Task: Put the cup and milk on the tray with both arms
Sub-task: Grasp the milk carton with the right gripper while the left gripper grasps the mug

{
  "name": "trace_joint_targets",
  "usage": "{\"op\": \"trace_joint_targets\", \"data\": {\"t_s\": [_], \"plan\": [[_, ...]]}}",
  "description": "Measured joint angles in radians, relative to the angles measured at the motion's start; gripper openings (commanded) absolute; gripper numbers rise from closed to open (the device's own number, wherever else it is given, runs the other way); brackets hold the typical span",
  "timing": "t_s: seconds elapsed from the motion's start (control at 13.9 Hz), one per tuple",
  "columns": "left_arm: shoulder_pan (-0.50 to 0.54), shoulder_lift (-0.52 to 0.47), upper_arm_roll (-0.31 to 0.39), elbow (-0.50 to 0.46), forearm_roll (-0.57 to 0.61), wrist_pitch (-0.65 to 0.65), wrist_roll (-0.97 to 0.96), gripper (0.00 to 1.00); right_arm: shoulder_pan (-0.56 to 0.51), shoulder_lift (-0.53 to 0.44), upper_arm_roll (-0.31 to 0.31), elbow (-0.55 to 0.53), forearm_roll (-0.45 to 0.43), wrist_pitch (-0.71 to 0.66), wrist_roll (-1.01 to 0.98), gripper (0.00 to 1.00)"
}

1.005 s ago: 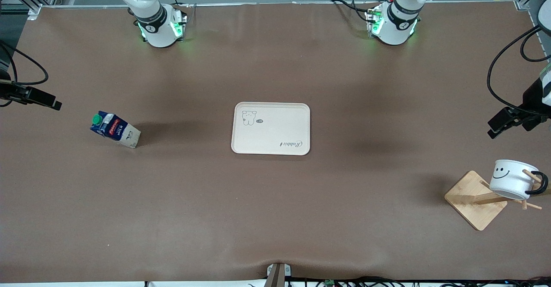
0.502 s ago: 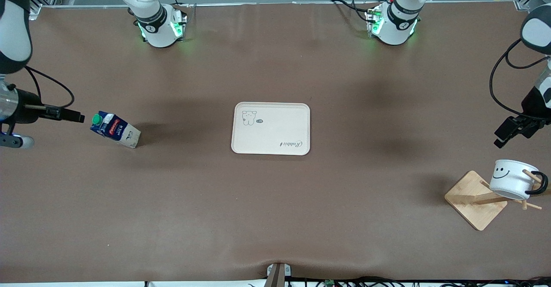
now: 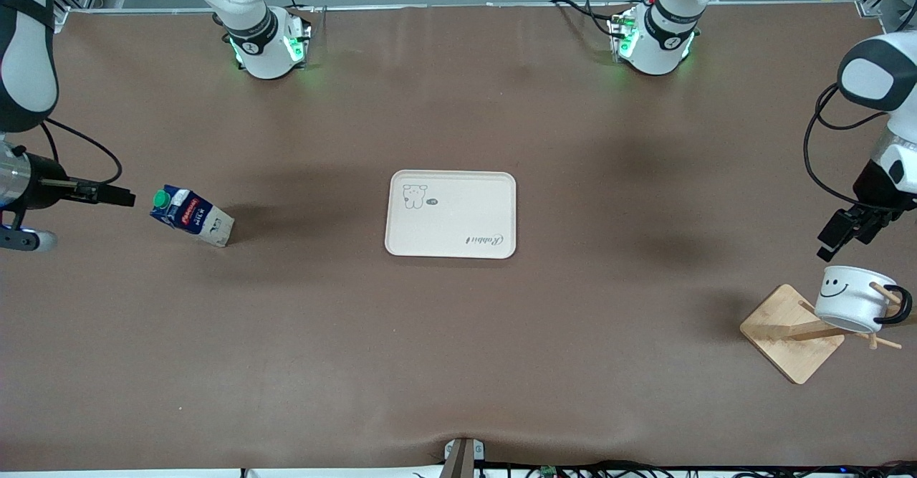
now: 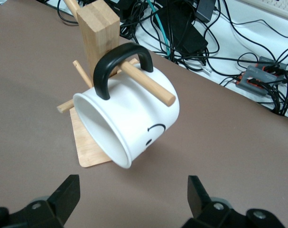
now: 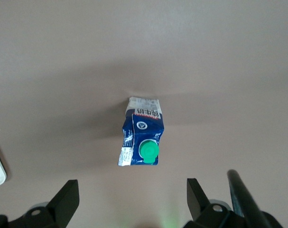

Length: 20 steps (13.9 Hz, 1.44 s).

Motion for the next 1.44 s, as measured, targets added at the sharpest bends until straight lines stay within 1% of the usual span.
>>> {"op": "trace_joint_targets", "data": {"t_s": [0.36,0.43,0.5,0.72,0.93,1.0,1.44], "plan": [[0.000,0.096,-0.004,0.007,0.000,0.140,0.050,1.00,-0.011,0.068,-0.002,-0.001,0.001,0.008,0.000,1.00],[0.000,0.117,-0.005,0.017,0.000,0.156,0.063,0.93,-0.014,0.073,-0.003,0.000,0.001,0.008,0.000,1.00],[0.000,0.136,-0.006,0.030,0.000,0.163,0.074,0.85,-0.014,0.073,-0.003,0.003,0.001,0.008,0.000,1.00],[-0.002,0.175,-0.009,0.064,0.000,0.166,0.124,0.34,-0.013,0.076,-0.001,0.013,0.001,0.027,0.000,1.00],[-0.004,0.187,-0.011,0.074,0.000,0.166,0.184,0.02,-0.013,0.101,0.001,-0.016,0.001,0.123,-0.001,1.00],[-0.006,0.187,-0.014,0.074,0.000,0.166,0.201,0.00,-0.012,0.106,0.001,-0.036,0.001,0.137,-0.001,1.00],[-0.012,0.184,-0.068,0.088,0.000,0.177,0.264,0.00,-0.012,0.093,0.001,-0.164,0.002,0.249,0.001,1.00]]}}
